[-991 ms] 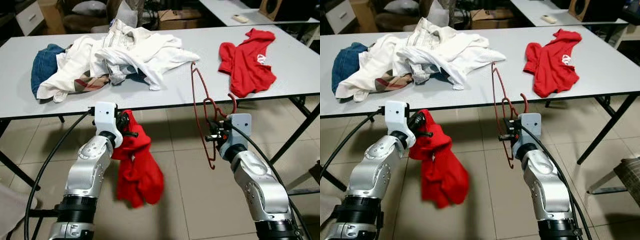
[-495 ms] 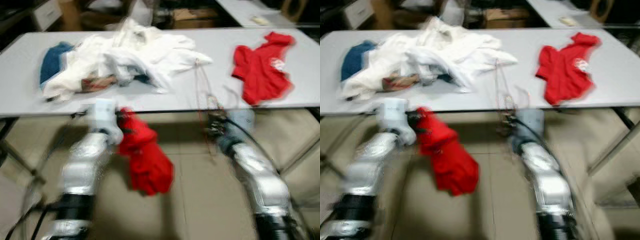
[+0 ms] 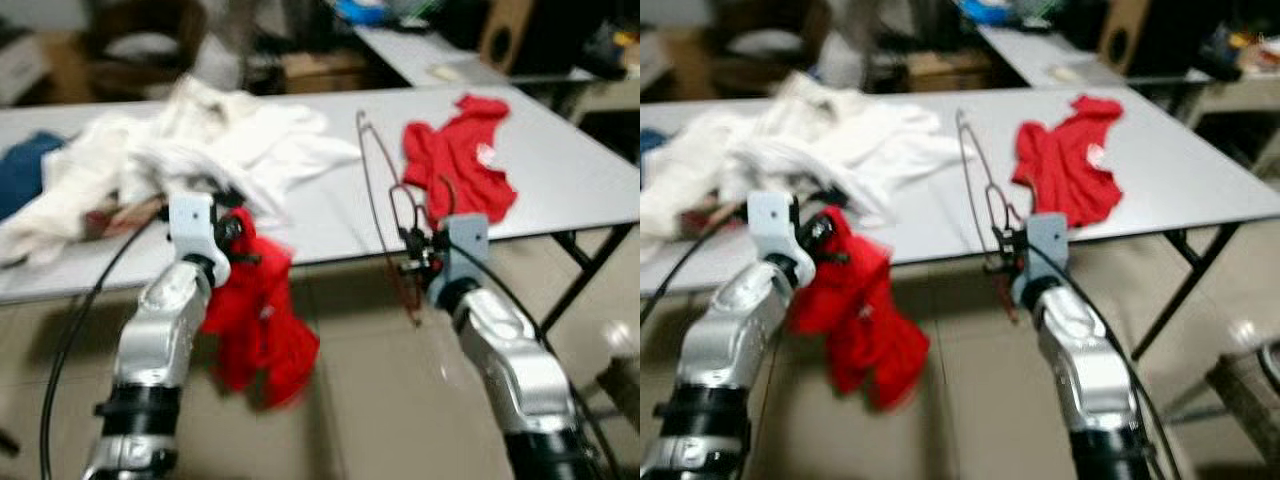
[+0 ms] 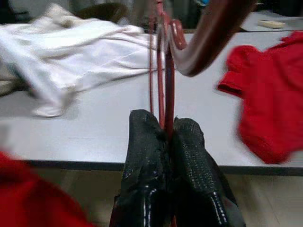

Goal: Hang hanger

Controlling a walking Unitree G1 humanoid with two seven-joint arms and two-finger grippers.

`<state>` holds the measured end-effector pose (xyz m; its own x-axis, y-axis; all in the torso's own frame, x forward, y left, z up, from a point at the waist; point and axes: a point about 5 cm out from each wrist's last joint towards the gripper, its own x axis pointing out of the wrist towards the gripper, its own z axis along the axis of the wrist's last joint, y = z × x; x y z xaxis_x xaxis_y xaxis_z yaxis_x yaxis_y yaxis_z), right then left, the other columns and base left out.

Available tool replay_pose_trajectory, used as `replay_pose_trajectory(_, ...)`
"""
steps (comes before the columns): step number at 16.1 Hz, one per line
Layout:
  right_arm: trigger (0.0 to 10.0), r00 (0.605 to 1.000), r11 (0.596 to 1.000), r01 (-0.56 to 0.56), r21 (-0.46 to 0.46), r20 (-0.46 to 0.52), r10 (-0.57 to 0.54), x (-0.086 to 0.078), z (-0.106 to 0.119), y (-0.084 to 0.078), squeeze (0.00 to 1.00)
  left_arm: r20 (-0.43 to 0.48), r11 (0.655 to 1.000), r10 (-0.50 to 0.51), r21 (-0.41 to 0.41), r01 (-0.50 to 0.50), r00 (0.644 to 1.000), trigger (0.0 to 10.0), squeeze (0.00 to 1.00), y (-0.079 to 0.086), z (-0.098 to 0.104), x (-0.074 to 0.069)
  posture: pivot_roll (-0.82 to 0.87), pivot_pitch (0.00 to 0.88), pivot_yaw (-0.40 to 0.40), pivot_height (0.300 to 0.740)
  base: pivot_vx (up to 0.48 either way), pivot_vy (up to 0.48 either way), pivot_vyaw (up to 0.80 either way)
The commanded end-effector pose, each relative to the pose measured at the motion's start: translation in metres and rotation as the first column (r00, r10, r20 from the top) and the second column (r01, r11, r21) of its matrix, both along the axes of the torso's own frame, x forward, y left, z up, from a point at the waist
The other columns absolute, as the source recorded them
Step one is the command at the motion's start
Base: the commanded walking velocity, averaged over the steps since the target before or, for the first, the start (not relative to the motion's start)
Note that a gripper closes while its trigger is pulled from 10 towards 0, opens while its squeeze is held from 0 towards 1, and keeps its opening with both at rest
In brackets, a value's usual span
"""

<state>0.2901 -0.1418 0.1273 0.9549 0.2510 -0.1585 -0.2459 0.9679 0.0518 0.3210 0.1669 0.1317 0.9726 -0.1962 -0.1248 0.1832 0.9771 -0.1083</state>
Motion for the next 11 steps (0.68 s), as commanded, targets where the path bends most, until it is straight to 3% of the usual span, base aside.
replay_pose_trajectory(1,10.0,1.0,1.0,-0.001,-0.028,0.025,0.001,0.001,0.006,-0.003,0.0,0.047,1.0,-0.023,-0.008,0.024,0.999,10.0,0.0,-0.007,0.013,0.004,-0.14,0.0,0.025,0.74,0.431,0.0,0.0)
replay_pose_trajectory(5,10.0,0.998,0.998,0.008,-0.065,0.057,-0.004,0.003,0.011,-0.004,0.0,0.086,1.0,-0.024,-0.014,0.025,0.996,10.0,0.0,-0.005,0.026,0.008,-0.14,0.0,0.024,0.74,0.429,0.0,0.0)
replay_pose_trajectory(7,10.0,0.996,0.997,0.007,-0.073,0.094,0.0,0.004,0.02,-0.006,0.0,0.134,0.999,-0.044,-0.024,0.047,0.99,10.0,0.0,-0.008,0.043,0.013,-0.15,0.0,0.026,0.74,0.431,0.0,0.7)
replay_pose_trajectory(10,10.0,0.984,0.99,-0.085,-0.115,0.146,0.101,0.005,0.036,-0.008,0.0,0.183,0.996,-0.08,-0.033,0.087,0.98,10.0,0.0,-0.014,0.06,0.022,-0.15,0.0,0.028,0.74,0.433,0.0,0.25)
replay_pose_trajectory(11,10.0,0.963,0.964,-0.187,-0.187,0.157,0.217,0.002,0.044,-0.014,0.0,0.212,0.996,-0.071,-0.032,0.08,0.975,10.0,0.0,-0.009,0.072,0.032,-0.15,0.0,0.028,0.74,0.431,0.0,0.0)
